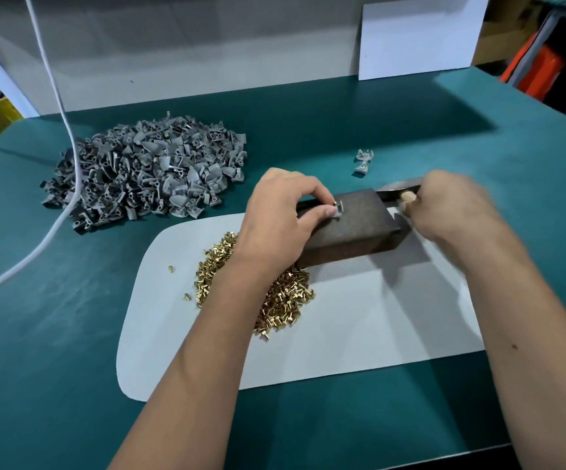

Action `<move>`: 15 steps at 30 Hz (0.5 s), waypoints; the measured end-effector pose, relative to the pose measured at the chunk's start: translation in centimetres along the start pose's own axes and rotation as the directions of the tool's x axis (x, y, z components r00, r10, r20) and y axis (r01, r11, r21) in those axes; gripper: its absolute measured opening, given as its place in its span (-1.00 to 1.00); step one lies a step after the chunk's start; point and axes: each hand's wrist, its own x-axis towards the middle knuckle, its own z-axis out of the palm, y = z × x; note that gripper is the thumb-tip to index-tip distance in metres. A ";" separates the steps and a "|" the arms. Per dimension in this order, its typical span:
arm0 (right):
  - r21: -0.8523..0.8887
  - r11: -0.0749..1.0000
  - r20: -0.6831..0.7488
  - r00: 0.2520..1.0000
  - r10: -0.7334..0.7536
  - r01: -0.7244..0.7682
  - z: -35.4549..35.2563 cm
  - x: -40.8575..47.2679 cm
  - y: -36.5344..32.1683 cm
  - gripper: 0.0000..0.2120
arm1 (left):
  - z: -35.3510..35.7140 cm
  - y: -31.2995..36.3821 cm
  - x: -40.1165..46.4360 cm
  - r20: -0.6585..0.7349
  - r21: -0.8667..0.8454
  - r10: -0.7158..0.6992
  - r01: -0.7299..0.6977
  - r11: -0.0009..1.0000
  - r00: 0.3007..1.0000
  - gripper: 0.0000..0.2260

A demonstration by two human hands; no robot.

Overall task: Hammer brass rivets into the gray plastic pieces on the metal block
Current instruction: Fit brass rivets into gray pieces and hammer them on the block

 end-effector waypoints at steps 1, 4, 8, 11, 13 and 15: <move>0.016 1.000 -0.014 1.000 -0.013 0.013 -0.1 0.0 -0.1 -0.67 | 0.0 0.0 0.0 0.004 -0.020 -0.020 0.020 1.000 1.000 -0.94; 0.181 0.982 -0.088 0.996 -0.034 0.049 -0.5 0.4 -0.3 -0.74 | -0.2 -0.4 0.1 0.015 -0.115 -0.117 0.118 0.986 0.993 -0.83; 0.441 0.876 -0.181 0.975 -0.128 0.197 -2.1 -0.3 -0.6 -0.67 | -0.5 -0.6 0.1 0.011 -0.147 -0.173 0.173 0.974 0.985 -0.79; 0.535 0.778 -0.173 0.944 -0.280 0.329 -3.1 -1.8 -1.2 -0.67 | -0.3 -0.4 0.1 0.018 -0.163 -0.195 0.196 0.967 0.981 -0.89; 0.530 0.765 -0.144 0.928 -0.345 0.367 -3.2 -3.0 -1.8 -0.67 | -0.1 -0.2 0.1 0.024 -0.192 -0.207 0.208 0.959 0.978 -0.93; 0.493 0.779 -0.119 0.917 -0.381 0.388 -3.0 -3.9 -2.5 -0.66 | -0.1 0.0 0.1 0.024 -0.204 -0.214 0.214 0.955 0.977 -0.93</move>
